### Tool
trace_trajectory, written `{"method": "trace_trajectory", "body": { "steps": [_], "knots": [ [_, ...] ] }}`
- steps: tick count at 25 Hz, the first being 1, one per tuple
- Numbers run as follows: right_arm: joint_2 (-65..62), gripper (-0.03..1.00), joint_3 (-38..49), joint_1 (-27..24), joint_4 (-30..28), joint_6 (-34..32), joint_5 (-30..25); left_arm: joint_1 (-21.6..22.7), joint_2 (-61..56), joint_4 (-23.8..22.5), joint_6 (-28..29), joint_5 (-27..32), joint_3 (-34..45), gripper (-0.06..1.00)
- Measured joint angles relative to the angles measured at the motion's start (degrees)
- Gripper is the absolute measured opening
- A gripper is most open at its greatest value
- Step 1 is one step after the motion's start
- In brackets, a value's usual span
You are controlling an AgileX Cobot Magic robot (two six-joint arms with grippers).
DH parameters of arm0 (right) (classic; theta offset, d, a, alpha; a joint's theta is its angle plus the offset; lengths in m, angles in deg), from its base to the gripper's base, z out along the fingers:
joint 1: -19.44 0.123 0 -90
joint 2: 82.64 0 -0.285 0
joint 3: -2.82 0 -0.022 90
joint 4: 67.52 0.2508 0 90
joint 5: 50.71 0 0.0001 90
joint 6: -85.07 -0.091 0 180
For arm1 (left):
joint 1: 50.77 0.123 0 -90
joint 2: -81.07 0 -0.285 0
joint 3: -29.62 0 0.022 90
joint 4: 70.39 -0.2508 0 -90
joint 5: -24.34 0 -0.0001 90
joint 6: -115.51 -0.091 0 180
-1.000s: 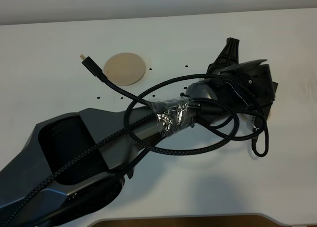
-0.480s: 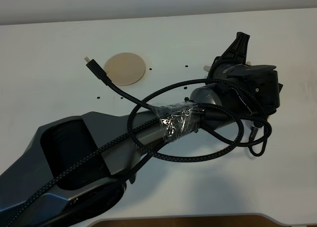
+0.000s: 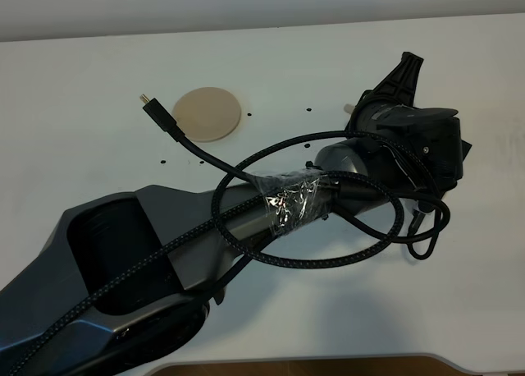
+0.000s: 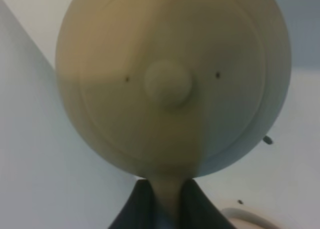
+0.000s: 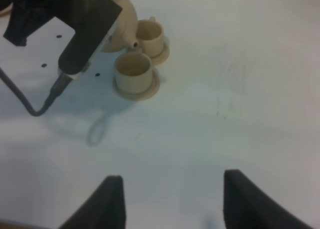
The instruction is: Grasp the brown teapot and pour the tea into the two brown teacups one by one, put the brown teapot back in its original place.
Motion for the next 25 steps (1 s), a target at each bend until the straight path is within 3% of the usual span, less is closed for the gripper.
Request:
{"method": "trace_trajectory", "body": {
  "steps": [6, 25],
  "knots": [
    [0.00, 0.44, 0.00, 0.00, 0.00, 0.00, 0.00, 0.00, 0.00, -0.40, -3.47, -0.48, 0.00, 0.13],
    [0.00, 0.44, 0.00, 0.00, 0.00, 0.00, 0.00, 0.00, 0.00, -4.19, -7.27, -0.49, 0.00, 0.13]
  ]
}}
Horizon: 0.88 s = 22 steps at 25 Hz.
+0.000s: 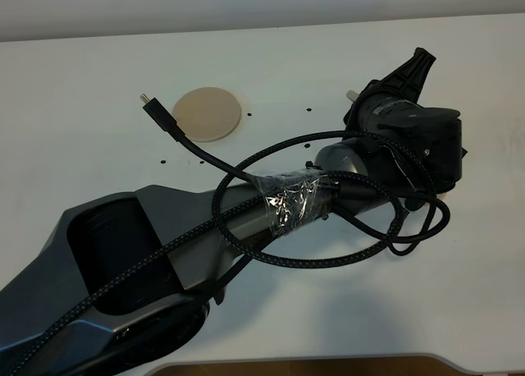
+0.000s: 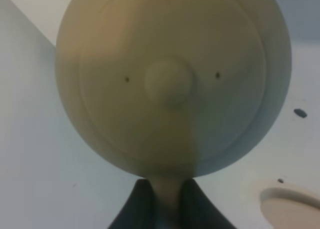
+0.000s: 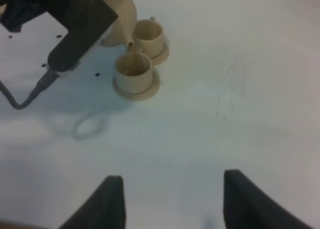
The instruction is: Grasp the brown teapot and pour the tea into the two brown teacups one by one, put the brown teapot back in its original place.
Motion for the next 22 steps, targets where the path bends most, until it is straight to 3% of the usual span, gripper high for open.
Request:
{"method": "trace_trajectory", "body": {
  "steps": [22],
  "knots": [
    [0.00, 0.44, 0.00, 0.00, 0.00, 0.00, 0.00, 0.00, 0.00, -1.68, -3.10, -0.58, 0.00, 0.13]
  ]
}}
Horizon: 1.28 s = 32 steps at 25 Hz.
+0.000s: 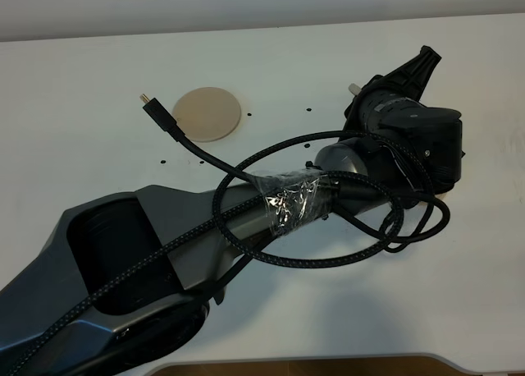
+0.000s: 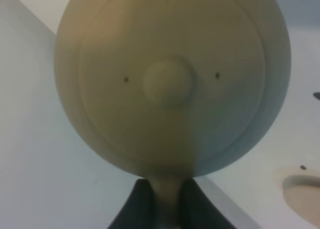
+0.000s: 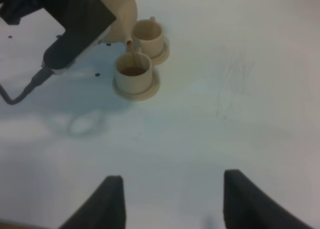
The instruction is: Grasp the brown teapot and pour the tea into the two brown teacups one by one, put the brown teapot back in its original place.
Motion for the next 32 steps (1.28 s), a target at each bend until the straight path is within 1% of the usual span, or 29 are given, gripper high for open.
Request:
{"method": "trace_trajectory", "body": {
  "steps": [5, 10, 14, 32],
  "knots": [
    [0.00, 0.44, 0.00, 0.00, 0.00, 0.00, 0.00, 0.00, 0.00, -1.59, -0.02, -0.12, 0.00, 0.13],
    [0.00, 0.44, 0.00, 0.00, 0.00, 0.00, 0.00, 0.00, 0.00, -1.73, -0.02, -0.49, 0.00, 0.13],
    [0.00, 0.44, 0.00, 0.00, 0.00, 0.00, 0.00, 0.00, 0.00, -2.84, -0.53, -0.49, 0.00, 0.13],
    [0.00, 0.44, 0.00, 0.00, 0.00, 0.00, 0.00, 0.00, 0.00, -3.33, -1.31, -0.44, 0.00, 0.13]
  ]
}}
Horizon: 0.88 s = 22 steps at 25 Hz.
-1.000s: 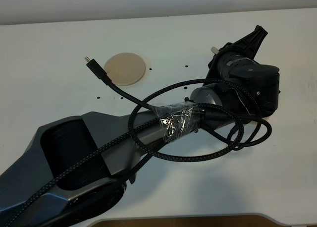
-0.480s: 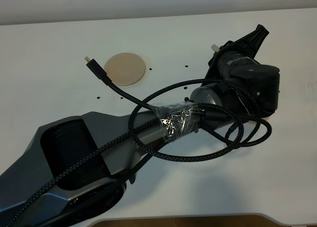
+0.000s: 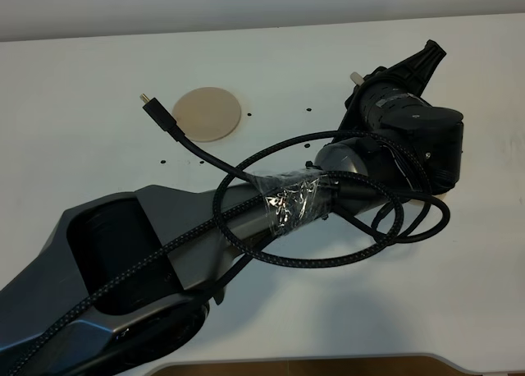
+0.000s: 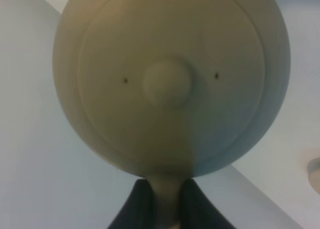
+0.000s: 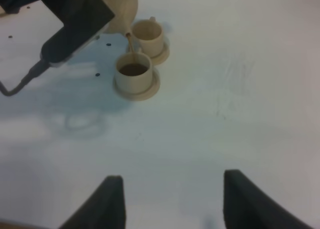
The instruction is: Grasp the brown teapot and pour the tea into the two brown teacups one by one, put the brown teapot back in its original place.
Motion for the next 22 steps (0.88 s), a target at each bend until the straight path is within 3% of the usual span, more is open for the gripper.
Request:
{"method": "trace_trajectory", "body": {
  "steps": [10, 22],
  "knots": [
    [0.00, 0.44, 0.00, 0.00, 0.00, 0.00, 0.00, 0.00, 0.00, 0.17, -0.06, -0.05, 0.00, 0.13],
    [0.00, 0.44, 0.00, 0.00, 0.00, 0.00, 0.00, 0.00, 0.00, 5.81, 1.44, 1.10, 0.00, 0.13]
  ]
}}
